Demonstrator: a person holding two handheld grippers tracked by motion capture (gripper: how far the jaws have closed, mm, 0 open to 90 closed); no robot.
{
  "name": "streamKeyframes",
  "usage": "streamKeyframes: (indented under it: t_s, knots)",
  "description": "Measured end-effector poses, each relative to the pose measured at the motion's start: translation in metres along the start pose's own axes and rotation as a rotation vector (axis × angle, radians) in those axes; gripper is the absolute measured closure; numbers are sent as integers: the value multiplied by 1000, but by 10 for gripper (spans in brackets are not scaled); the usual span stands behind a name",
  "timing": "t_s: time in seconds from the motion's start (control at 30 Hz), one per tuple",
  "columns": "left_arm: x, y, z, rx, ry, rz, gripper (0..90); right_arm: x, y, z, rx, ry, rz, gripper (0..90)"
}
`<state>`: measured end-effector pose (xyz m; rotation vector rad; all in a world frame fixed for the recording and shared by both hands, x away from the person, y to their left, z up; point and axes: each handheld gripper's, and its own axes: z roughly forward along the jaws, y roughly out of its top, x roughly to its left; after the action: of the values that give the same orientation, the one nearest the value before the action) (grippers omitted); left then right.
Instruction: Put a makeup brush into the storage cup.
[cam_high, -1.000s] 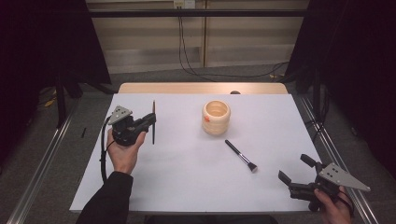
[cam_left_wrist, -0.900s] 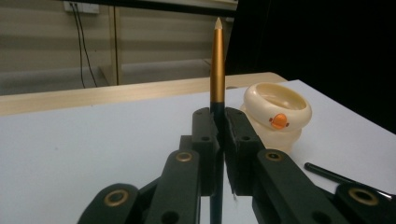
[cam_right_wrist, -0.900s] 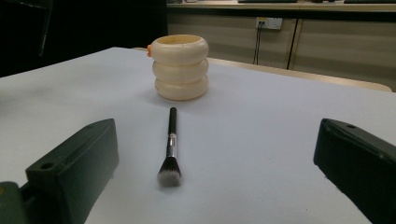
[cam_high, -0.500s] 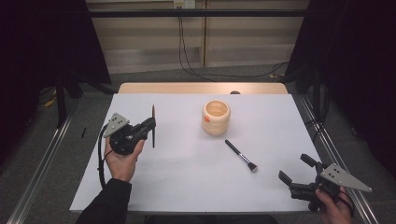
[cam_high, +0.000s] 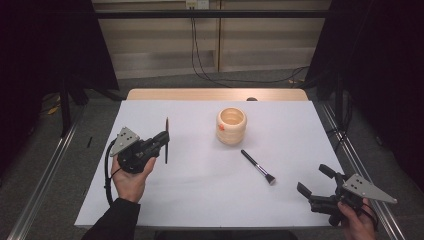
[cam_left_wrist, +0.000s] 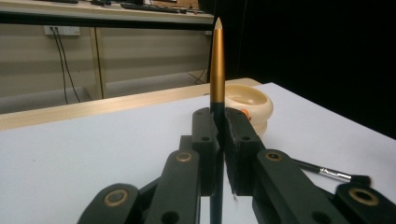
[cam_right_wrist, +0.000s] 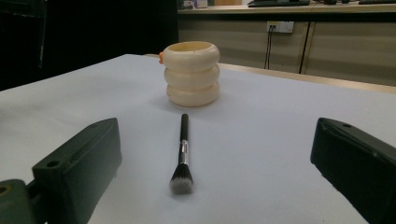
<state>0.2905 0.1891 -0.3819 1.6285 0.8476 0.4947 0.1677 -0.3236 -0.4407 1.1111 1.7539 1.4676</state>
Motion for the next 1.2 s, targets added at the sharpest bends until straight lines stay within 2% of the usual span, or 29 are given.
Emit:
streamKeyframes:
  t_s: [0.1,0.17,0.27,0.33,0.43,0.53,0.57,0.6,0.67,0.73,0.83,0.97,1.1,1.2]
  knots:
    - [-4,-4,-2,8,-11,4,837,1,1,1,1,14,5,24]
    - [-6,-7,-2,12,-24,-4,836,2,2,2,-4,30,8,67]
    - [-9,-9,-1,22,-17,-7,837,5,6,8,-1,46,-1,78]
    - [-11,-10,-1,26,-28,-11,837,6,9,11,0,71,-15,80]
    - [-16,-9,-2,21,-46,-12,837,10,13,14,-6,93,0,66]
    - [-21,-9,-2,20,-55,-4,837,14,17,18,-9,135,10,38]
    - [-23,-8,-3,16,-68,-3,837,15,18,20,0,138,-6,38]
    - [-26,-8,-3,18,-64,-1,837,17,18,23,7,140,-20,32]
    - [-29,-8,-4,18,-77,-2,837,21,20,27,25,157,3,20]
    - [-33,-8,-5,23,-78,10,837,24,22,32,38,168,-9,17]
    - [-36,-9,-4,28,-88,-3,837,29,25,40,39,176,-10,16]
    - [-40,-9,-2,31,-114,0,837,34,31,52,49,219,-15,65]
    - [-46,-8,-1,35,-130,0,837,40,37,63,25,253,-47,123]
    - [-48,-9,1,38,-158,-3,837,44,43,72,12,282,-48,125]
